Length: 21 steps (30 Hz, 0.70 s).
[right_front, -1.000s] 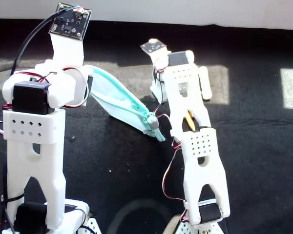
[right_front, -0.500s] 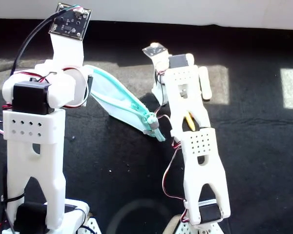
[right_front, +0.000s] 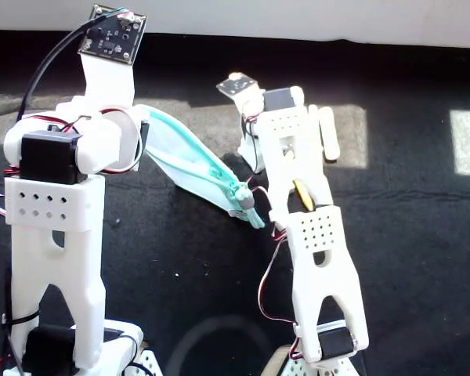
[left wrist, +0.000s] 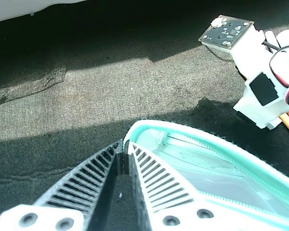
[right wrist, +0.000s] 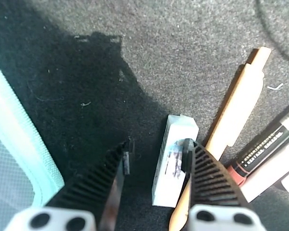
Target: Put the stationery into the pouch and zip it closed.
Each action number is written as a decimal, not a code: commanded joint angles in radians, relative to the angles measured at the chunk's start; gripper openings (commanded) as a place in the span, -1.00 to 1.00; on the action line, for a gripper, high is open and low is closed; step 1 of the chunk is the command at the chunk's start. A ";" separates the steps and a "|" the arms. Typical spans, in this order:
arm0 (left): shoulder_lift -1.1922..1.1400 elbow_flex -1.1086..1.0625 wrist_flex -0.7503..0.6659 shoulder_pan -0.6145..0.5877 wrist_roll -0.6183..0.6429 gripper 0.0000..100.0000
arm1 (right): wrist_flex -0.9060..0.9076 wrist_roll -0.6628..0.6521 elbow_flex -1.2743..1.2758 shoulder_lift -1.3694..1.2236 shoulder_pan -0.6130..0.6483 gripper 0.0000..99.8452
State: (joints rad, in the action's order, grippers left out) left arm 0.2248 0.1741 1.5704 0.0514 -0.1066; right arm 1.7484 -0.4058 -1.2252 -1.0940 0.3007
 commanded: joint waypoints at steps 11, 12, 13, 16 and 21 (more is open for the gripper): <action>-0.048 -0.002 0.028 0.019 0.006 -0.98 | -0.001 -0.017 -0.001 -0.039 -0.051 -0.60; -0.048 -0.002 0.028 0.019 0.006 -0.98 | -0.002 -0.017 -0.001 -0.048 -0.051 -0.60; -0.048 -0.002 0.028 0.019 0.008 -0.98 | -0.004 -0.017 -0.001 -0.058 -0.050 -0.60; -0.047 -0.004 0.055 0.019 0.008 -0.98 | -0.004 -0.017 -0.001 -0.079 -0.053 -0.60; -0.039 -0.050 0.091 0.022 0.008 -0.98 | -0.015 -0.018 -0.002 -0.068 -0.051 -0.84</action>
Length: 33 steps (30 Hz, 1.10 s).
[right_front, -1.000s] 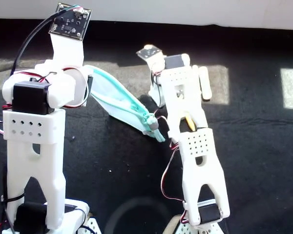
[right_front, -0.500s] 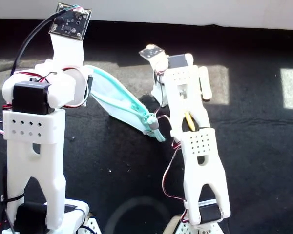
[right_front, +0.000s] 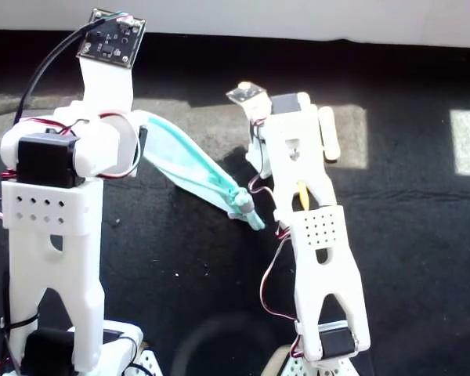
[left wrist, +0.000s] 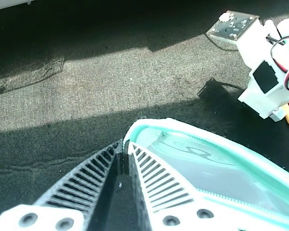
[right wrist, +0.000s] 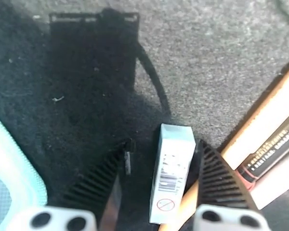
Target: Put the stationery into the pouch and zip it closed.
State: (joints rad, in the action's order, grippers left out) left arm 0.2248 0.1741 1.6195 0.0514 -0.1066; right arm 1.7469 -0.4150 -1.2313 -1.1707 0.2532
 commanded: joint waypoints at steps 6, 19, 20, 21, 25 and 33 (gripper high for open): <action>-0.044 -0.119 0.040 0.024 0.008 -0.98 | -0.024 -0.002 0.004 0.067 -0.010 -0.99; -0.042 -0.120 0.040 0.022 0.006 -0.98 | 0.021 0.140 0.315 0.578 -0.012 -0.99; -0.039 -0.120 0.040 0.021 0.006 -0.98 | 0.019 0.140 0.403 0.651 -0.008 -0.99; -0.038 -0.120 0.041 0.021 0.008 -0.98 | 0.019 0.140 0.495 0.728 -0.007 -0.99; -0.036 -0.114 0.048 0.021 0.008 -0.98 | -0.035 0.140 0.874 0.992 -0.004 -0.99; -0.036 -0.113 0.043 0.021 0.008 -0.98 | -0.380 0.132 1.650 1.313 -0.004 -0.99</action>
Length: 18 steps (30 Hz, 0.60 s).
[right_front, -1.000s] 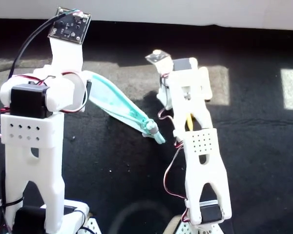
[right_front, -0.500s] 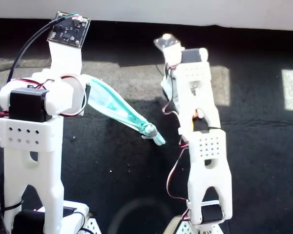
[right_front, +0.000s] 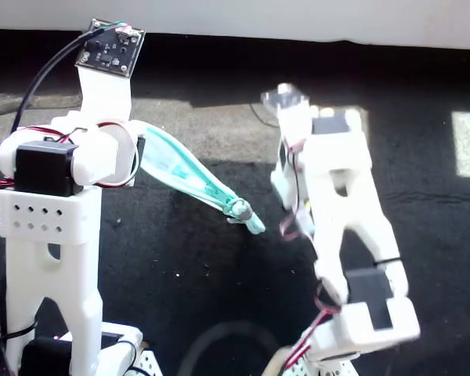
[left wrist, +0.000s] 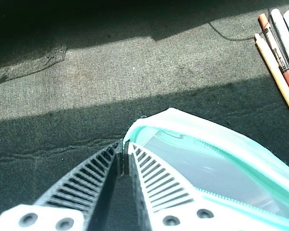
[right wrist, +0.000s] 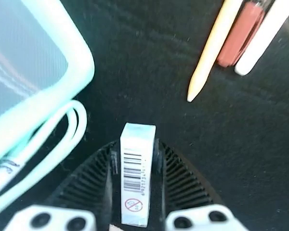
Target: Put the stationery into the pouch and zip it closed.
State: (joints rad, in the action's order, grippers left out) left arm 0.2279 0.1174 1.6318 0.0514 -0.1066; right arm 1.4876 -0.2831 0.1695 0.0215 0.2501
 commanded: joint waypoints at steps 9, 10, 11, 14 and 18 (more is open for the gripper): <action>-0.039 -0.064 0.035 0.022 0.008 -0.98 | -0.509 0.000 0.636 0.156 -0.001 -0.98; -0.039 -0.062 0.035 0.022 0.008 -0.98 | -0.512 0.000 0.645 0.156 -0.001 -0.98; -0.039 -0.061 0.035 0.024 0.008 -0.98 | -0.507 0.000 0.648 0.156 -0.001 -0.98; -0.039 -0.056 0.035 0.024 0.008 -0.98 | -0.461 0.000 0.644 0.156 -0.001 -0.82; -0.039 -0.059 0.043 0.019 0.008 -0.98 | -0.394 0.002 0.601 0.157 0.005 -0.63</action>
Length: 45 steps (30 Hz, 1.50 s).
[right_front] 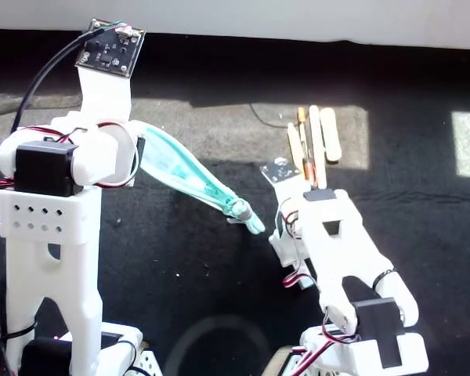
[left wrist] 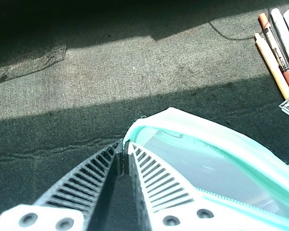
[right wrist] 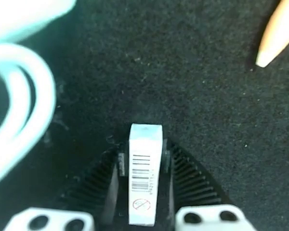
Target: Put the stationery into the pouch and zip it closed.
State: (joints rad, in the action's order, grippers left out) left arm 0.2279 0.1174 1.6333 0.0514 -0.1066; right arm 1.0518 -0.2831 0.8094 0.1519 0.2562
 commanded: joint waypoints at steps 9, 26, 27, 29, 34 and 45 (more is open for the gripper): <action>-0.039 -0.056 0.051 0.022 0.008 -0.98 | 0.154 0.005 -0.214 0.024 -0.001 -0.67; -0.039 -0.056 0.055 0.019 0.008 -0.98 | 0.077 0.048 -0.225 -0.236 0.082 -0.67; -0.039 -0.056 0.055 0.019 0.008 -0.98 | 0.065 0.048 -0.225 -0.248 0.081 -0.67; -0.039 -0.056 0.055 0.019 0.008 -0.98 | 0.059 0.048 -0.225 -0.255 0.081 -0.68; -0.039 -0.056 0.055 0.019 0.008 -0.98 | 0.064 0.044 -0.225 -0.251 0.073 -0.96; -0.048 -0.059 0.049 0.019 0.008 -0.98 | 0.203 0.051 -0.292 0.426 -0.054 -0.99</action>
State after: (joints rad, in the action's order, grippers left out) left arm 0.2279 0.1174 1.6502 0.0499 -0.1066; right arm 1.2160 -0.2432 0.5930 0.2900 0.2240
